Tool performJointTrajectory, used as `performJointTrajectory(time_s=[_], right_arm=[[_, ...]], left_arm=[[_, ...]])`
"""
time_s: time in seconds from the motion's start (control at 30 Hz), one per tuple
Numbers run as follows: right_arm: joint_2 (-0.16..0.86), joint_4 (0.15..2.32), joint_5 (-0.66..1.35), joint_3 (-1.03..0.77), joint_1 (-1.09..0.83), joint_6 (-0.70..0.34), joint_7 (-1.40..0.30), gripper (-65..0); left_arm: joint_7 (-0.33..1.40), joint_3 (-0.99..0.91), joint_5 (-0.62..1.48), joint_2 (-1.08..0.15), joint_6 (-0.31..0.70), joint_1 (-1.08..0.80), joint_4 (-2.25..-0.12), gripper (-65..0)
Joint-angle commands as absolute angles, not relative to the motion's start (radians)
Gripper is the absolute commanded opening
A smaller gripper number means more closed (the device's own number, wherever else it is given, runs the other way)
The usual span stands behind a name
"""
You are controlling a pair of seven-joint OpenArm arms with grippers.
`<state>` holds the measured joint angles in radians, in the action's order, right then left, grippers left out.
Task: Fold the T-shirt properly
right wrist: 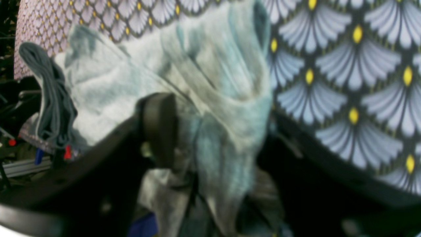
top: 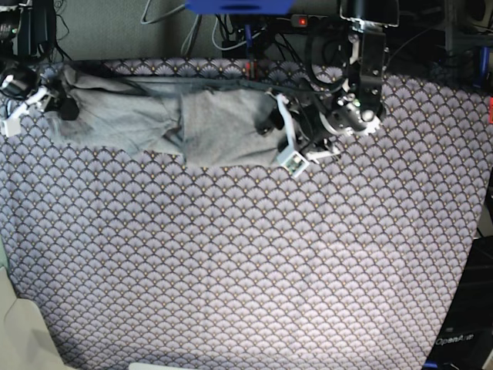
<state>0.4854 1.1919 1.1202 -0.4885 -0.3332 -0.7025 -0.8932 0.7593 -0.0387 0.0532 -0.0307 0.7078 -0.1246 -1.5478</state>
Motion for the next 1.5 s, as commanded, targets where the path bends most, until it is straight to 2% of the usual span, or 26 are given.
performJointTrajectory(time_s=[0.0, 0.2, 0.3, 0.67, 0.73, 1.03, 1.27, 1.47], right_arm=[[0.493, 1.193, 1.087, -0.487, -0.349, -0.698, -0.944, -37.7], [0.479, 1.193, 1.086, -0.483, -0.355, -0.698, -0.946, -57.4], [0.479, 1.198, 1.084, -0.481, -0.355, -0.698, -0.974, -61.2], [0.435, 1.675, 1.089, -0.507, -0.447, -0.698, -0.984, -62.2], [0.420, 1.725, 1.089, -0.507, -0.444, -0.698, -1.027, -62.2], [0.337, 1.851, 1.087, -0.509, -0.305, -0.698, -1.254, -62.2], [0.231, 1.886, 1.089, -0.507, -0.205, -0.698, -1.386, -62.2], [0.143, 1.886, 1.087, -0.486, -0.180, -0.698, -1.396, -61.9]], left_arm=[[0.777, -0.042, 0.033, -0.036, 0.698, -0.119, -1.561, -32.8], [0.779, -0.042, 0.033, -0.036, 0.698, -0.119, -1.561, -32.8], [0.777, -0.042, 0.033, -0.036, 0.698, -0.119, -1.561, -32.8], [0.780, -0.044, 0.041, -0.031, 0.698, -0.124, -1.655, -32.8], [0.780, -0.044, 0.041, -0.031, 0.698, -0.125, -1.676, -32.8], [0.783, -0.048, 0.038, -0.036, 0.698, -0.154, -1.794, -32.8], [0.783, -0.202, 0.041, -0.036, 0.698, -0.202, -1.834, -32.8], [0.774, -0.372, 0.041, -0.038, 0.698, -0.259, -1.833, -32.8]])
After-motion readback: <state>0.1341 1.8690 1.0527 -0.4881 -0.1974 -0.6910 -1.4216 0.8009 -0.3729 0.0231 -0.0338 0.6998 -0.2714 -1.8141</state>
